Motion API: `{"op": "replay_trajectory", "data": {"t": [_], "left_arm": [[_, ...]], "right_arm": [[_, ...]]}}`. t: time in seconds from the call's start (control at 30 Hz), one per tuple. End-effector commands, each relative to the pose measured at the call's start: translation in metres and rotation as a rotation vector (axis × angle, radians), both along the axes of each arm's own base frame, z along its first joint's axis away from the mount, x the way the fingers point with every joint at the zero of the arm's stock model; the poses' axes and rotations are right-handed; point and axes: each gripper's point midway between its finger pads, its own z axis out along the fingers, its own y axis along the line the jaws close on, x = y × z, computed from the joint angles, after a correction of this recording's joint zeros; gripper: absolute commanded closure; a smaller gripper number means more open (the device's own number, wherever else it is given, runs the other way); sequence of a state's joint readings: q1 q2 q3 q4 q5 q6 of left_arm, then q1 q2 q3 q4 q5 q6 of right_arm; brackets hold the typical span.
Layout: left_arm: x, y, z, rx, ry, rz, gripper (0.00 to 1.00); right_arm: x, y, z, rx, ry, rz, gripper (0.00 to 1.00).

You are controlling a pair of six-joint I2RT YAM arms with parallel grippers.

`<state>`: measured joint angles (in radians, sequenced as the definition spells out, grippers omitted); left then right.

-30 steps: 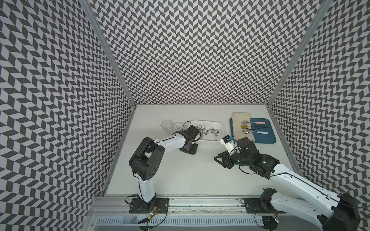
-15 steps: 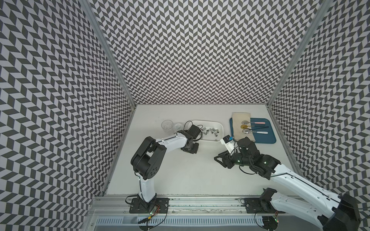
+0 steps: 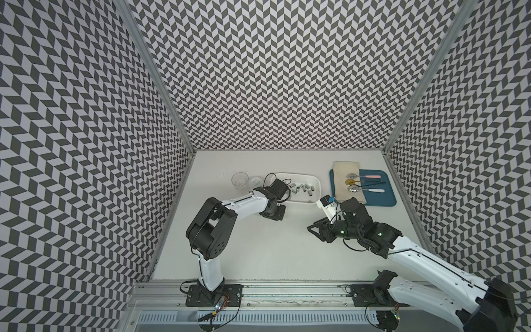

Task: Put the socket on the desktop into the storage box
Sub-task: Pick up the socket head at the center of the board.

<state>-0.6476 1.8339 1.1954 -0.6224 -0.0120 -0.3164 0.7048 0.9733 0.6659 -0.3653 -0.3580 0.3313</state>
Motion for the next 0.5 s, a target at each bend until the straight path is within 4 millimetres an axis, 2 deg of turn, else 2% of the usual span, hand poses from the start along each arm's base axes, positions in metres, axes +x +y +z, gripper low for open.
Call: {"op": "replay_trajectory", "data": {"t": [0.0,0.33,0.47], "left_arm": [[0.002,-0.011,0.030,-0.075,-0.041,0.003,0.93],[0.023,-0.035,0.079,-0.178,-0.110,-0.007,0.94],[0.035,-0.046,0.090,-0.200,-0.125,-0.010,0.94]], "right_arm": [[0.001,0.002,0.007,0.042,-0.022,-0.015,0.55],[0.013,-0.006,0.010,0.064,-0.015,-0.130,0.55],[0.015,-0.009,0.010,0.072,-0.013,-0.159,0.55]]}}
